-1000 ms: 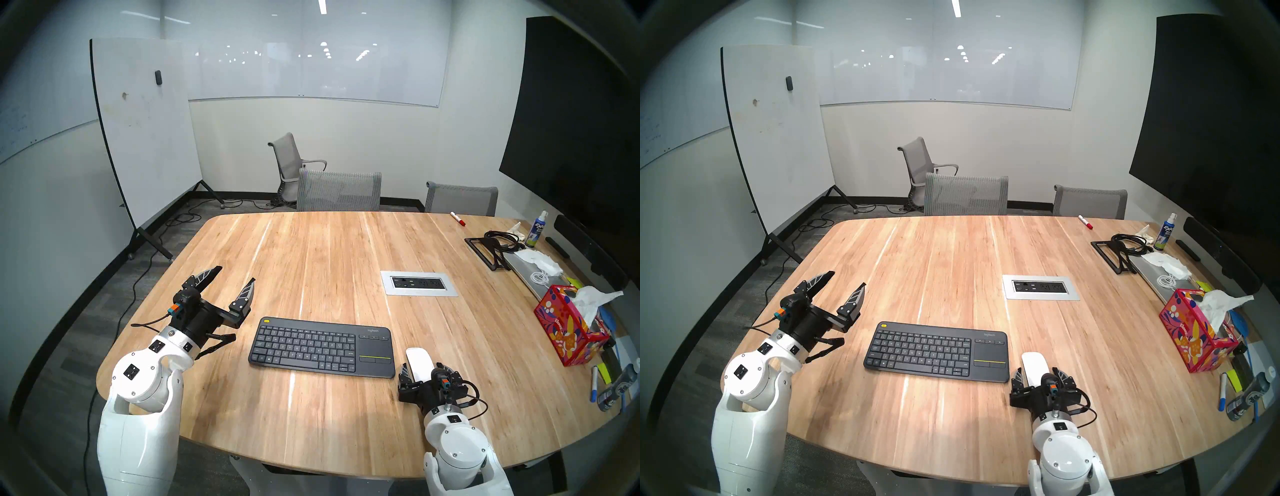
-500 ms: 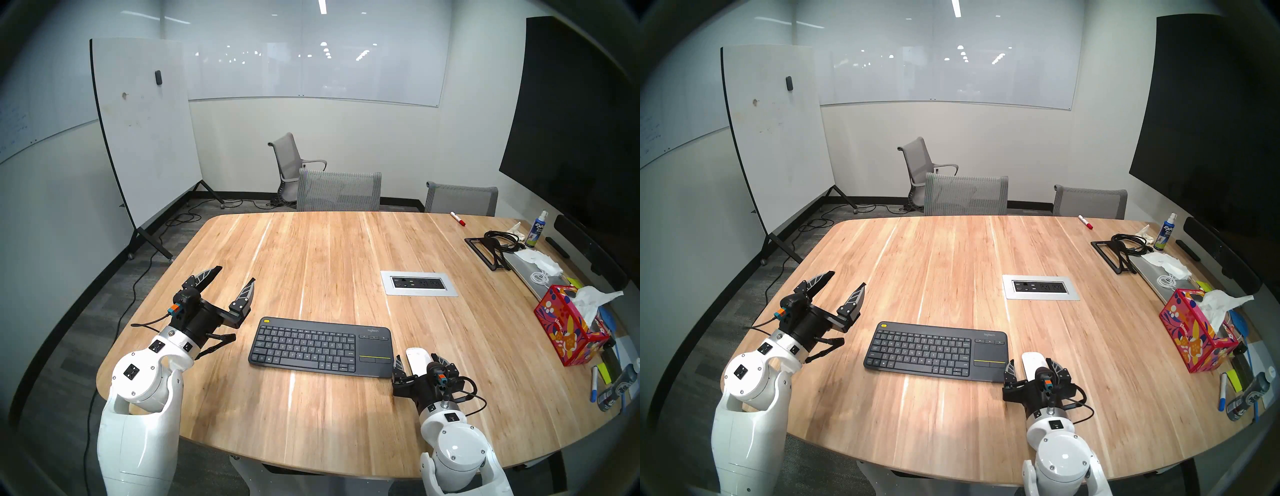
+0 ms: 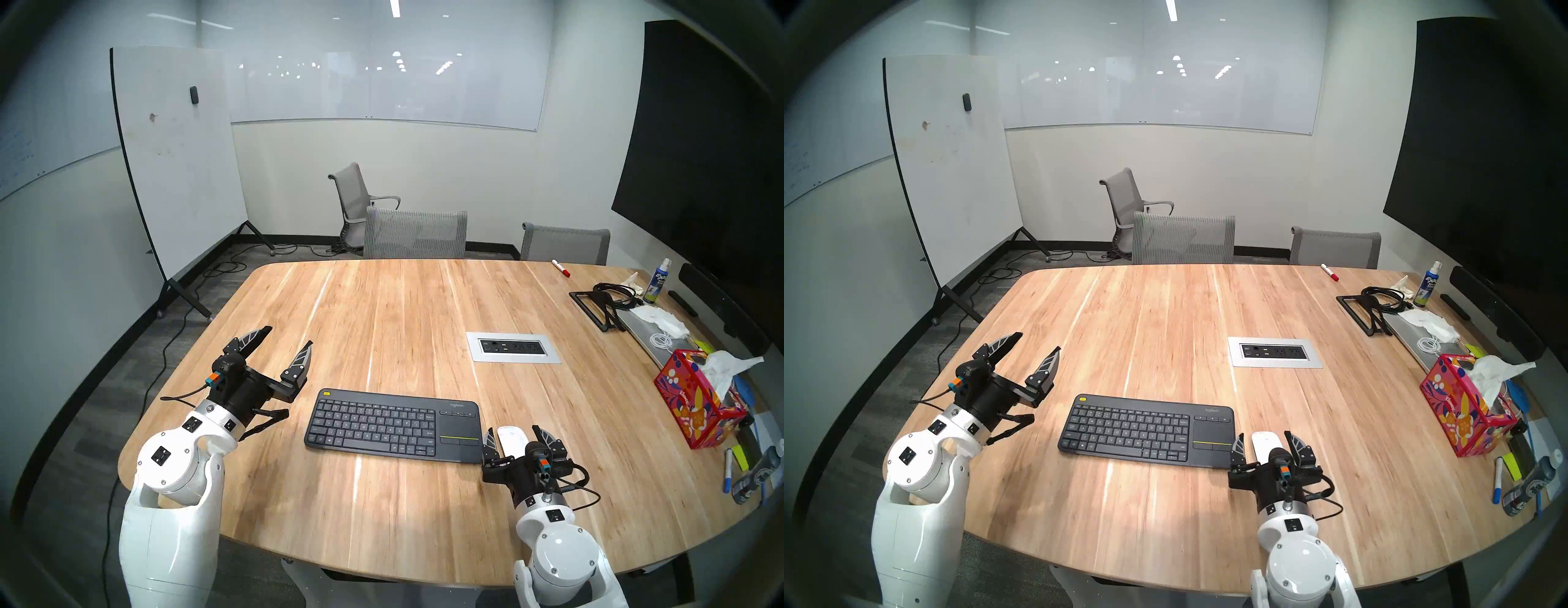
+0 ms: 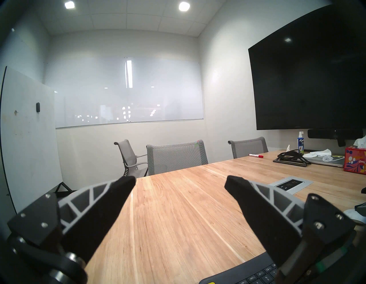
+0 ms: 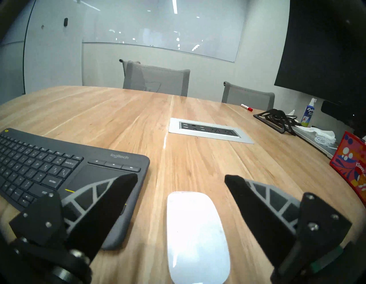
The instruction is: Put the mouse beside the keyboard
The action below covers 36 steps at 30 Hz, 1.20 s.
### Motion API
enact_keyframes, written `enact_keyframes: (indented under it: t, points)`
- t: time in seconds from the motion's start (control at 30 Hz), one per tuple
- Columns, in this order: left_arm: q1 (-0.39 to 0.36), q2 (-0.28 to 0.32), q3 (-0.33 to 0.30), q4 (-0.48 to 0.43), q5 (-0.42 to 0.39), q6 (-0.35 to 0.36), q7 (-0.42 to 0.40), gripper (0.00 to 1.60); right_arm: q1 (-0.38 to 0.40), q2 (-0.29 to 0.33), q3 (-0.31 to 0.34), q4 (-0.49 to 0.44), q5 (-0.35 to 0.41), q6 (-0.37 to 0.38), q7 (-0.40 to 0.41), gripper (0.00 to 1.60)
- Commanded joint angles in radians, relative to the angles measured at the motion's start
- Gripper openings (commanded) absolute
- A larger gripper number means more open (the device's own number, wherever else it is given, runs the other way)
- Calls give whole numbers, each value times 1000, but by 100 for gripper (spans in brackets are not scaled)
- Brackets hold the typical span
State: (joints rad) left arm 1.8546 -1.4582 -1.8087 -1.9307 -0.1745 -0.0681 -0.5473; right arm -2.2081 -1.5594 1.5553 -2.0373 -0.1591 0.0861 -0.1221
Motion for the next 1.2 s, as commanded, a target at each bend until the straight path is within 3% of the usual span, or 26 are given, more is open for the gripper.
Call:
enact_keyframes:
  t: [0.0,0.23,0.63,1.17]
  points:
    - [1,0,-2,-26,3,-6,1,160,2,10,42,-1,24,6,9,160]
    - [1,0,-2,-26,3,-6,2,160,-9,11,38,-11,34,25,27,160]
    - [1,0,-2,-26,3,-6,1,160,20,29,31,-18,57,121,87,160]
    - [1,0,-2,-26,3,-6,1,160,78,21,17,8,45,173,79,160]
